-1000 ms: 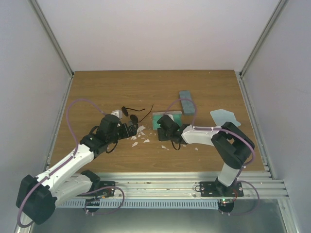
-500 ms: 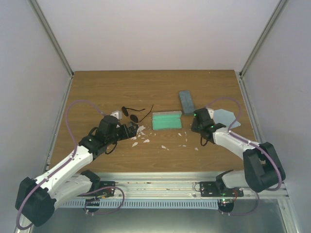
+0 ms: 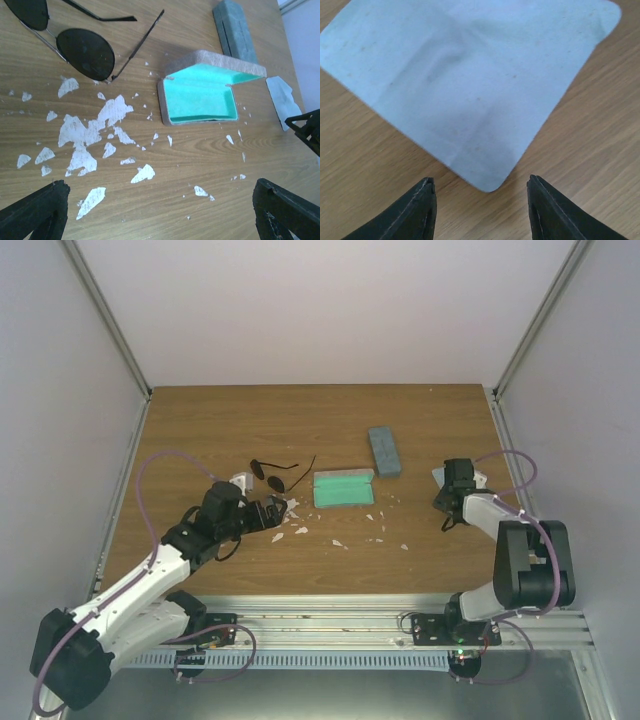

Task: Organize the sunglasses
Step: Adjust the glasses cleaning cloth at the center of the board.

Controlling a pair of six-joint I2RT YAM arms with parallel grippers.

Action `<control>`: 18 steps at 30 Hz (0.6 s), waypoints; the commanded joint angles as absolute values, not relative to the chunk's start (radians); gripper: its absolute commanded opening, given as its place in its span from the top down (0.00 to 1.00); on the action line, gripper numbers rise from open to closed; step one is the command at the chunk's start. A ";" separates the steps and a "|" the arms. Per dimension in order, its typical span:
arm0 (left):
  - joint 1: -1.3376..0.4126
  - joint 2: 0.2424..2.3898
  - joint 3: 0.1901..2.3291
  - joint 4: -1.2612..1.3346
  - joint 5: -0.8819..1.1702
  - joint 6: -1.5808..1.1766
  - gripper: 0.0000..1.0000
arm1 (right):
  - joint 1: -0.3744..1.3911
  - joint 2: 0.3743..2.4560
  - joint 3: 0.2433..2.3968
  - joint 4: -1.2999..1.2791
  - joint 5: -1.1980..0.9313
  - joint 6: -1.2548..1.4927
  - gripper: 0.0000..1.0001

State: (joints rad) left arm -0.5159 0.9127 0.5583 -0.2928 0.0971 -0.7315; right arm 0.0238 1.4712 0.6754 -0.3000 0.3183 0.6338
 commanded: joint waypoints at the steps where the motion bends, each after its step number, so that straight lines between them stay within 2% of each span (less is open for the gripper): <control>1: -0.512 0.907 0.523 -0.210 0.141 -0.711 0.01 | -0.039 1.484 0.692 -0.308 0.322 0.634 0.51; 13: -0.512 0.956 0.517 -0.194 0.172 -0.635 0.01 | -0.090 1.600 0.705 -0.274 0.173 0.592 0.59; 15: -0.511 0.962 0.518 -0.196 0.173 -0.625 0.01 | -0.091 1.619 0.708 -0.271 0.149 0.591 0.64; 18: -0.511 0.968 0.523 -0.198 0.173 -0.612 0.01 | -0.091 1.638 0.708 -0.265 0.124 0.585 0.78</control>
State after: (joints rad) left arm -0.5159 0.9604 0.5243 -0.2493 0.1623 -0.6525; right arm -0.0845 1.5806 0.7204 -0.2443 0.2203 0.5961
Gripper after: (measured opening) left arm 0.990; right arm 0.288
